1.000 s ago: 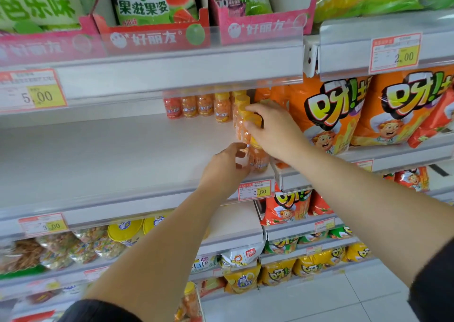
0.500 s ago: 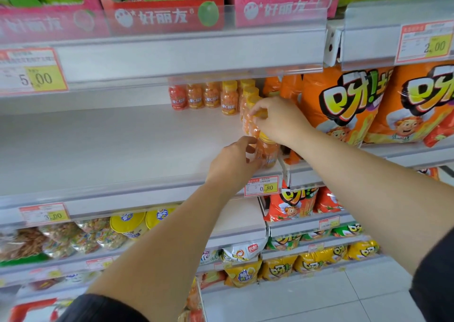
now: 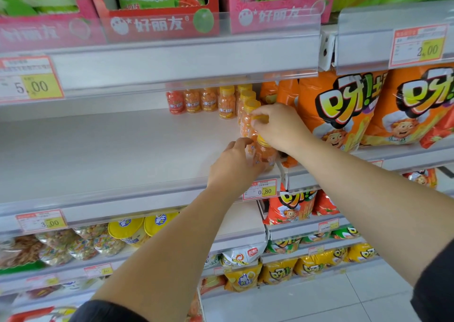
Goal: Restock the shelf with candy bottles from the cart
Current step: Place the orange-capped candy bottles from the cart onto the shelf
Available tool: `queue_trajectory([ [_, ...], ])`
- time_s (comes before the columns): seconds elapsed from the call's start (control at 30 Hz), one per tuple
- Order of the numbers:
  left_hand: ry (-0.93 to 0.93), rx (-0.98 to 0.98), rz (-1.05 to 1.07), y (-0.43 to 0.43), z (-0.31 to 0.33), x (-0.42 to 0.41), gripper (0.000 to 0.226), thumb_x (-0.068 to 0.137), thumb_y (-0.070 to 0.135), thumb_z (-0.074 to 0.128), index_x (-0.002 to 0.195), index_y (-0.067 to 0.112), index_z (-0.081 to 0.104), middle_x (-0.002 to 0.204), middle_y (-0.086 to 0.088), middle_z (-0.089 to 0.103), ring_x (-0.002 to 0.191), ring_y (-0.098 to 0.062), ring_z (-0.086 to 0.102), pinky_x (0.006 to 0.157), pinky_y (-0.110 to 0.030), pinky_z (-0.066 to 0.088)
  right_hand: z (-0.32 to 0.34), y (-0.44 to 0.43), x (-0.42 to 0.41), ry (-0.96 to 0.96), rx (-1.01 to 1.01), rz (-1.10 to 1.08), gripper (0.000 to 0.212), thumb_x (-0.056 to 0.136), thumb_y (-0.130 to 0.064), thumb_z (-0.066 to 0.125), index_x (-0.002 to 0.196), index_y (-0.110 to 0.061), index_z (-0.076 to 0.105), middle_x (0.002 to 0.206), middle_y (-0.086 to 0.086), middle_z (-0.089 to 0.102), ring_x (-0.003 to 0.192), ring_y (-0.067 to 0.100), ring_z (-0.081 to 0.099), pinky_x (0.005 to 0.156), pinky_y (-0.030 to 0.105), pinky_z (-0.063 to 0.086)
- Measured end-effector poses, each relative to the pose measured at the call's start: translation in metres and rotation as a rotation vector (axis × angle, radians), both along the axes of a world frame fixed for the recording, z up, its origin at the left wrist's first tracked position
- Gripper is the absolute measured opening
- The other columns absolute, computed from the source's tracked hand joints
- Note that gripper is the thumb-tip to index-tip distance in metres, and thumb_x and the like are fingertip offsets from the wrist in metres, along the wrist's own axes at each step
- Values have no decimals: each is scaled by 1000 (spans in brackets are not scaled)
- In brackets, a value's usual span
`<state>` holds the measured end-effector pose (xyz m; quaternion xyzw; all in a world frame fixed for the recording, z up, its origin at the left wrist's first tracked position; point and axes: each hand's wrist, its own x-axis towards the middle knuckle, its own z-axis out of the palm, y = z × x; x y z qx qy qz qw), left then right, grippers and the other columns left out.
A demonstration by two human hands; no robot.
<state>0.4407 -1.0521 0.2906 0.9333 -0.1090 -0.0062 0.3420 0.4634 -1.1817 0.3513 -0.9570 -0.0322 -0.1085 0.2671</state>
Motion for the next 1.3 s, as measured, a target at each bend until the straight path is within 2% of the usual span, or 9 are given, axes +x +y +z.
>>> queue_trajectory([
  [0.13,5,-12,6,-1,-1,0,64,83,56,67,138,34,42,135,7,53,109,-18,61,87,-46,55,4,-3,-19,18,128,-46,43,101,-30,51,141,-14,50,138,5,57,124,23,53,95,26,39],
  [0.3,8,-35,7,-2,-1,1,58,84,53,67,134,35,45,129,4,60,106,-20,63,85,-46,56,-12,-7,-43,111,235,-5,26,85,-24,63,110,-24,59,99,-7,65,96,19,61,67,22,40],
  [0.47,19,-53,1,-1,4,3,49,88,44,66,132,33,48,128,2,62,107,-22,63,85,-46,56,-7,-3,-39,132,179,10,49,91,-13,60,138,-14,48,123,4,61,111,22,58,82,23,39],
  [0.67,49,-73,3,0,5,9,47,87,40,68,130,34,50,122,1,65,106,-21,63,85,-46,56,-11,-1,-32,121,184,7,44,89,-14,62,132,-15,52,116,5,66,103,24,62,82,27,47],
  [0.83,44,-61,-11,5,5,8,57,87,43,69,138,33,45,133,2,59,111,-21,62,88,-46,55,-16,-3,-34,98,171,13,41,90,-22,65,128,-15,51,111,-1,64,97,15,59,80,25,43],
  [0.93,-16,-67,2,16,7,-9,56,89,39,68,139,31,45,136,5,56,116,-14,60,90,-42,54,-21,-3,-46,-48,150,-31,44,89,-29,67,127,-17,51,118,0,61,110,19,57,87,24,43],
  [1.0,-115,-128,17,32,6,-31,45,92,30,66,135,30,50,135,8,55,115,-8,59,89,-41,54,-26,5,-68,-194,164,-56,51,89,-24,67,136,-15,50,130,3,55,121,19,51,96,20,37],
  [1.13,-238,-179,-21,79,-12,-84,30,94,17,61,122,27,60,119,13,59,102,-1,60,82,-34,54,-52,48,-121,-384,174,93,37,87,-15,62,124,-10,63,119,3,60,111,21,55,96,20,40],
  [1.3,28,-47,28,164,-81,-141,24,93,23,61,115,32,63,104,19,64,89,4,61,77,-31,55,-127,120,-161,-24,249,275,21,87,-19,60,105,-18,71,98,-7,71,95,15,65,84,38,53],
])
